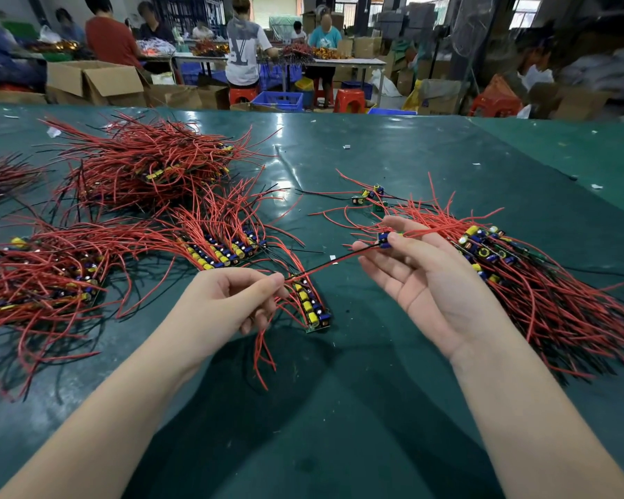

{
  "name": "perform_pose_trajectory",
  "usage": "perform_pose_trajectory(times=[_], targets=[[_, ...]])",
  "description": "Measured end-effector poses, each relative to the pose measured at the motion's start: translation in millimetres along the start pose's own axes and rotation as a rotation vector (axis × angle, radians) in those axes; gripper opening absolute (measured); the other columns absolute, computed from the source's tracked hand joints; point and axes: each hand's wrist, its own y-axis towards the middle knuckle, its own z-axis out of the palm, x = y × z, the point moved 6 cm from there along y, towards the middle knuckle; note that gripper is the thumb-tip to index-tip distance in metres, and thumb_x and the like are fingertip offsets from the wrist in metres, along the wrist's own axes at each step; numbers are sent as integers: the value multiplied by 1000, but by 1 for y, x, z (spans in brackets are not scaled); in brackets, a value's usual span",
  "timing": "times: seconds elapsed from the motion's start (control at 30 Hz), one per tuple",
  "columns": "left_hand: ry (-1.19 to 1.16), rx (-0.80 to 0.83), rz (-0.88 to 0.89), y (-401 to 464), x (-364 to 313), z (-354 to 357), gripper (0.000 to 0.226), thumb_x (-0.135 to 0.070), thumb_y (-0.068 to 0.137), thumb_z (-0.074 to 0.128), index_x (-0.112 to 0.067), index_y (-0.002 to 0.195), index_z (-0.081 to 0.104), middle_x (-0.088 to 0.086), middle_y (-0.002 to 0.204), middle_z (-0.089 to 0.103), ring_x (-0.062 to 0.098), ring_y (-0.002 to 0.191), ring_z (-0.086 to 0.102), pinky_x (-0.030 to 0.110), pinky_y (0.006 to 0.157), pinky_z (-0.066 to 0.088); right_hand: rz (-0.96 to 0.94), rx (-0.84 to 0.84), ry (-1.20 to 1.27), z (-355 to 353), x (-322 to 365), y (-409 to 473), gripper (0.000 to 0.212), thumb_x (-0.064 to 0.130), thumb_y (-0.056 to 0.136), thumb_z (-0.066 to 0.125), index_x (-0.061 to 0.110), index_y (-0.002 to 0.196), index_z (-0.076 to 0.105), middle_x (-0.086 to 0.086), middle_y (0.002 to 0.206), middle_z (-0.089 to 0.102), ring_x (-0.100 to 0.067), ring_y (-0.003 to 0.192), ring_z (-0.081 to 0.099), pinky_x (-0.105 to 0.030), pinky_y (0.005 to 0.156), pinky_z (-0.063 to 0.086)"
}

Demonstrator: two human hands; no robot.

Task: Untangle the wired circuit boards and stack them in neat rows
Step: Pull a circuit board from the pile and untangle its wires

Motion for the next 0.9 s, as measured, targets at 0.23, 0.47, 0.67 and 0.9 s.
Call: perform_pose_trajectory(times=[0.23,0.47,0.67,0.9], targets=[[11,16,9,1,1,1,25,-24,88,63,-16,67,75,-2,56,58,8,47,51,13,42,38,-43,-28,116,1,2,0,23,-4,94,49,9,113,49,-20,94,60,-28,80,72,-31,66,58],[-4,55,48,0,-4,3,23,-37,72,66,-17,64,75,0,54,60,6,47,55,13,43,40,-79,-82,137,-3,8,-1,11,1,94,53,9,100,50,-18,90,66,-20,75,72,-26,67,57],[17,56,34,-1,-5,6,36,-51,69,60,-18,61,73,-2,54,58,9,46,54,15,42,40,-304,-131,104,-1,31,-10,12,2,92,56,13,96,54,-6,81,69,-17,71,70,-25,69,55],[311,-80,177,1,-3,-5,29,-24,93,61,-18,66,72,0,58,63,12,51,56,26,56,48,-1075,-515,-968,-3,89,-51,25,20,92,58,25,116,62,-4,93,63,-7,77,55,-25,79,47]])
